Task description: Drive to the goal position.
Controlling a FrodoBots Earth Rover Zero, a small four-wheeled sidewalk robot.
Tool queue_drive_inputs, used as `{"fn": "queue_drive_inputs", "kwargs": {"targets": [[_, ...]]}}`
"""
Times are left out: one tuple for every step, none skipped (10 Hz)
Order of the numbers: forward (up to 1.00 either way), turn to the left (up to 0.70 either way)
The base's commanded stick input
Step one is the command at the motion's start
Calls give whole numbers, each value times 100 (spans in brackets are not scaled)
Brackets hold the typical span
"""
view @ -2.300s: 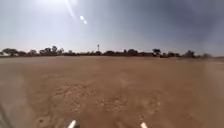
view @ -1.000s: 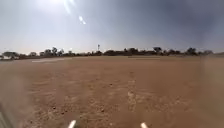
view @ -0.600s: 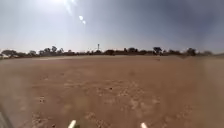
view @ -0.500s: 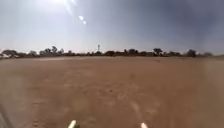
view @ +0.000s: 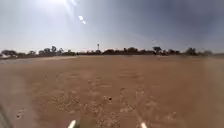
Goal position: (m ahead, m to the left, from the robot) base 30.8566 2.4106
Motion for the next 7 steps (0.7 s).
{"fn": "queue_drive_inputs", "kwargs": {"targets": [[70, 0], [70, 0], [70, 0], [70, 0], [70, 0], [70, 0], [70, 0]]}}
